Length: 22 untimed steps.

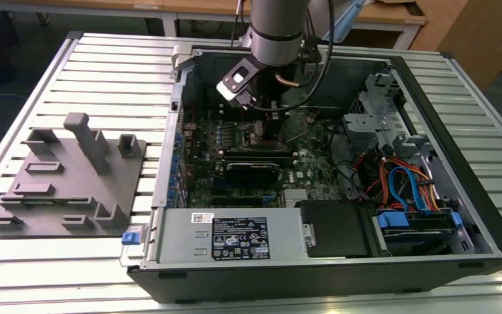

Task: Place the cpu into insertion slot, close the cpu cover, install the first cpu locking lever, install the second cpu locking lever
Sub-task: 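Place the cpu into insertion slot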

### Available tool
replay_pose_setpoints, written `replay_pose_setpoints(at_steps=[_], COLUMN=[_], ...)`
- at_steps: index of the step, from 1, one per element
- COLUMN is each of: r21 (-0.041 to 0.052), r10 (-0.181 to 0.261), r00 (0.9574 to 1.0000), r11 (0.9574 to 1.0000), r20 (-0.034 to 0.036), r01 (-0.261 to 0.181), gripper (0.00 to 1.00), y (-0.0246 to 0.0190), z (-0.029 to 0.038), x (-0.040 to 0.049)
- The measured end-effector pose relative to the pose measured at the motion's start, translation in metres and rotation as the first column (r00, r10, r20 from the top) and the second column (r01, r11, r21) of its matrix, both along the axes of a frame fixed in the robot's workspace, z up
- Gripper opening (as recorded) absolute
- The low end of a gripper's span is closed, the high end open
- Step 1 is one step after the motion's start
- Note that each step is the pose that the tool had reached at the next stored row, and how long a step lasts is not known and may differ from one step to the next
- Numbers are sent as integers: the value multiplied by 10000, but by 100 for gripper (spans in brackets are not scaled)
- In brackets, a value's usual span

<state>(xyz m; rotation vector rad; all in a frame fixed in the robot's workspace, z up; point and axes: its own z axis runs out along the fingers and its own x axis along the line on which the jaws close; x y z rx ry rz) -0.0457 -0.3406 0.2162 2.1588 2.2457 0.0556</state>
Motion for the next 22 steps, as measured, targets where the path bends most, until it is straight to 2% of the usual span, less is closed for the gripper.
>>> replay_pose_setpoints(at_steps=[16, 22], r21=[0, 1], r10=[-47, -145], r00=[10000, 9999], r11=[10000, 9999], r20=[0, 0], r01=[47, 145], gripper=[54, 54], y=[14, 14], z=[-136, -165], x=[-37, -40])
